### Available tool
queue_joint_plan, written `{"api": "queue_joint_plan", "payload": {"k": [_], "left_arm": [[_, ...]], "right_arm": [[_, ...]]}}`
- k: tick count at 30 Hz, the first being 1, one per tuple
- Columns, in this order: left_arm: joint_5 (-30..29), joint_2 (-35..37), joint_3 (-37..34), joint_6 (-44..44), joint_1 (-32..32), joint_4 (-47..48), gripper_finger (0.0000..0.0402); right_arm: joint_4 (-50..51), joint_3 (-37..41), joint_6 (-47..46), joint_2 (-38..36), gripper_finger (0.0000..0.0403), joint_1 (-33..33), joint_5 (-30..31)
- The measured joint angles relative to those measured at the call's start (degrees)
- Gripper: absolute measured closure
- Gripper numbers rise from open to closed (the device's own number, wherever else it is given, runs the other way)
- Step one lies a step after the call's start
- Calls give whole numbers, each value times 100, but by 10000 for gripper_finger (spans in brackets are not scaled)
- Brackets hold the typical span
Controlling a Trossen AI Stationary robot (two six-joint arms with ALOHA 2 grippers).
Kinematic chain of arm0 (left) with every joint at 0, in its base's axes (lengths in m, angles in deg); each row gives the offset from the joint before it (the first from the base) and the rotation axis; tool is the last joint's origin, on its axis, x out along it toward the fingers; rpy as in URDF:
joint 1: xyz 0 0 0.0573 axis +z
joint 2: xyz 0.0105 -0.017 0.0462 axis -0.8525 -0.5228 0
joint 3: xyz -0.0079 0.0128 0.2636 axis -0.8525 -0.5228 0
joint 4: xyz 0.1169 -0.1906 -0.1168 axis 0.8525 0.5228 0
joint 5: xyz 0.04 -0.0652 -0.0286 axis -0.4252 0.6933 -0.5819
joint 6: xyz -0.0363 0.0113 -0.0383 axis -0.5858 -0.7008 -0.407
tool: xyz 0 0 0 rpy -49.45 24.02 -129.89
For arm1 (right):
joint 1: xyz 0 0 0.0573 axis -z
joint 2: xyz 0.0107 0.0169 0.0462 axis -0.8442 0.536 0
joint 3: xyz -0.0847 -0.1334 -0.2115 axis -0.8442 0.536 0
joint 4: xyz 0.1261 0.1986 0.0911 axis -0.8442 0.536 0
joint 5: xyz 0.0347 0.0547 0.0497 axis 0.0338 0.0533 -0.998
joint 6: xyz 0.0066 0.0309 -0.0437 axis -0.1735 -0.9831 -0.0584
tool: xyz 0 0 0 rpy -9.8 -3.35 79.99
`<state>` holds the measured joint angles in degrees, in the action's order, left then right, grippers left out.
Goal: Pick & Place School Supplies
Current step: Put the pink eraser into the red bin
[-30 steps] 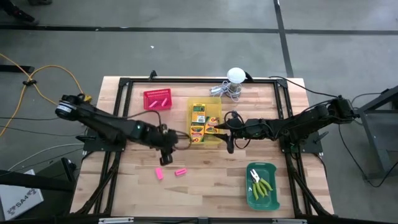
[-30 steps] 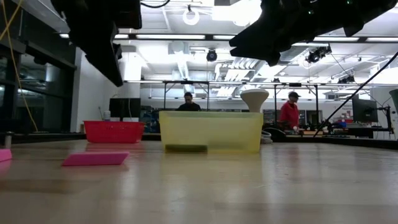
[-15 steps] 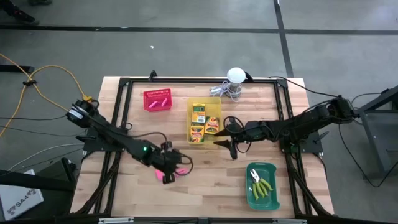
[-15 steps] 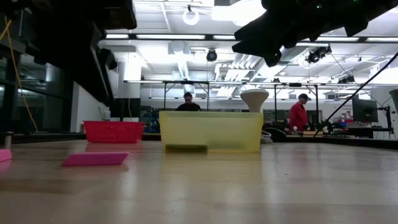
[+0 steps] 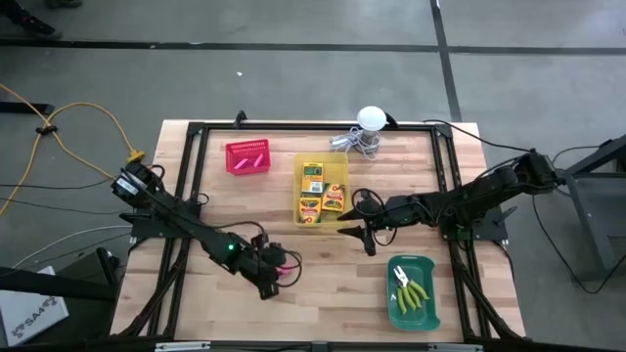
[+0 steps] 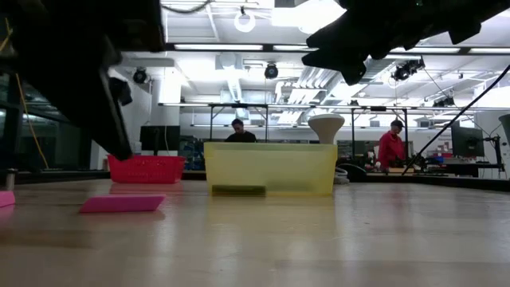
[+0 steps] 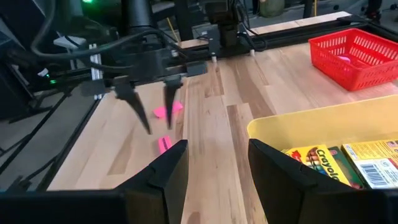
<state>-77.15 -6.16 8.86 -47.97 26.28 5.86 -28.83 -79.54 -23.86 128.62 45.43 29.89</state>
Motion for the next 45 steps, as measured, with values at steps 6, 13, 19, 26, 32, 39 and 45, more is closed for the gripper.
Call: {"api": "queue_joint_plan", "payload": {"k": [6,13,19,26,32,39,45], "left_arm": [[-327,-99,-3,-351,-106,4,236],[-412,-369,3,-408,-137,-167,234],[-366,-543,-6,-410,-173,-209,234],[-289,-637,-4,-361,-175,-216,234],[-200,-793,0,-281,-175,-274,234],[-167,-842,9,-281,-175,-272,233],[-135,-846,9,-283,-175,-270,237]], "right_arm": [[65,0,17,0,247,0,-2],[121,0,66,0,247,5,2],[120,0,66,0,247,4,2],[127,0,67,0,247,4,48],[123,0,68,0,247,4,47],[123,0,68,0,247,4,46],[123,0,67,0,247,4,46]]}}
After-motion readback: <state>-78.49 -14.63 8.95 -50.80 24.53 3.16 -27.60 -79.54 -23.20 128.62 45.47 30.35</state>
